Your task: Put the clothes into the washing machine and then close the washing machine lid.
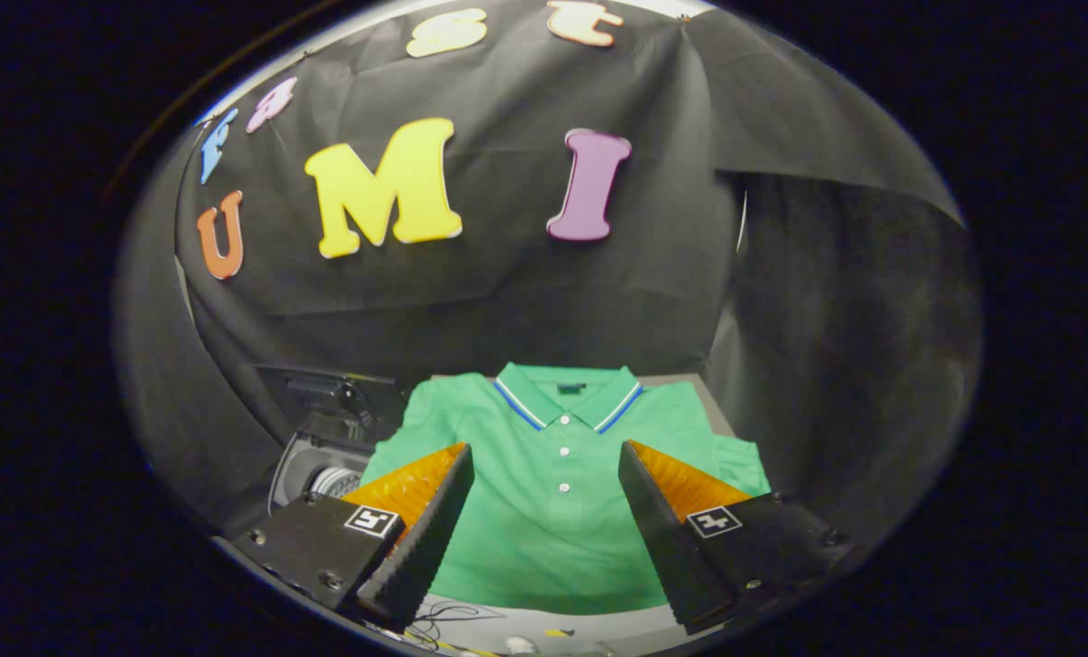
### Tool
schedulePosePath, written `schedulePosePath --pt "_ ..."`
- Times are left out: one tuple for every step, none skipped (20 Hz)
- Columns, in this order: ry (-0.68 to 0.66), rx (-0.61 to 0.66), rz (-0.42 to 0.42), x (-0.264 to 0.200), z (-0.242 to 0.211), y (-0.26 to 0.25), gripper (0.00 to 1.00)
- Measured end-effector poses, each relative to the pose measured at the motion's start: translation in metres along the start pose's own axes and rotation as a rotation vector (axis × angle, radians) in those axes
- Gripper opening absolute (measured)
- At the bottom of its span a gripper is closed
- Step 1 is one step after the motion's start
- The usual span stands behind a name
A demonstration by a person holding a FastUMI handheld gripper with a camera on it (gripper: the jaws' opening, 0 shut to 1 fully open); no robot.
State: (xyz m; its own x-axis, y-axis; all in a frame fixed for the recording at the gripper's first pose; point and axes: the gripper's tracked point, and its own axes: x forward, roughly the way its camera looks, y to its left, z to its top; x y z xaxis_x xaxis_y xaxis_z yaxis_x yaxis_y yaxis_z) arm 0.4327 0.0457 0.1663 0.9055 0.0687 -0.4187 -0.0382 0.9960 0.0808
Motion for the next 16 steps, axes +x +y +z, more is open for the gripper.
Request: schedulePosePath --pt "0.035 0.001 -0.014 0.015 -0.006 -0.002 1.0" --pt "0.066 -0.003 -0.017 0.028 -0.011 -0.003 0.99" --pt "0.095 -0.003 -0.02 0.038 -0.015 0.001 1.0" --pt "0.119 -0.01 -0.027 0.044 -0.021 0.001 1.0" --pt "0.14 -0.017 -0.034 0.051 -0.026 -0.001 1.0" --pt "0.155 -0.023 -0.039 0.058 -0.029 -0.003 1.0" --pt "0.181 -0.027 -0.043 0.065 -0.035 -0.005 1.0" --pt "0.206 -0.025 -0.042 0.069 -0.041 -0.006 1.0" --pt "0.222 -0.017 -0.039 0.075 -0.046 -0.004 1.0" --pt "0.244 -0.013 -0.033 0.077 -0.051 -0.004 1.0" --pt "0.239 -0.004 -0.024 0.078 -0.049 -0.004 1.0" --pt "0.256 -0.012 -0.021 0.08 -0.051 -0.004 1.0" --pt "0.259 -0.008 -0.021 0.079 -0.05 -0.006 0.98" --pt "0.272 0.005 -0.014 0.08 -0.052 -0.005 0.99" --pt "0.267 0.016 -0.016 0.08 -0.051 -0.005 0.96" --pt "0.273 0.028 -0.021 0.08 -0.05 -0.006 0.96"
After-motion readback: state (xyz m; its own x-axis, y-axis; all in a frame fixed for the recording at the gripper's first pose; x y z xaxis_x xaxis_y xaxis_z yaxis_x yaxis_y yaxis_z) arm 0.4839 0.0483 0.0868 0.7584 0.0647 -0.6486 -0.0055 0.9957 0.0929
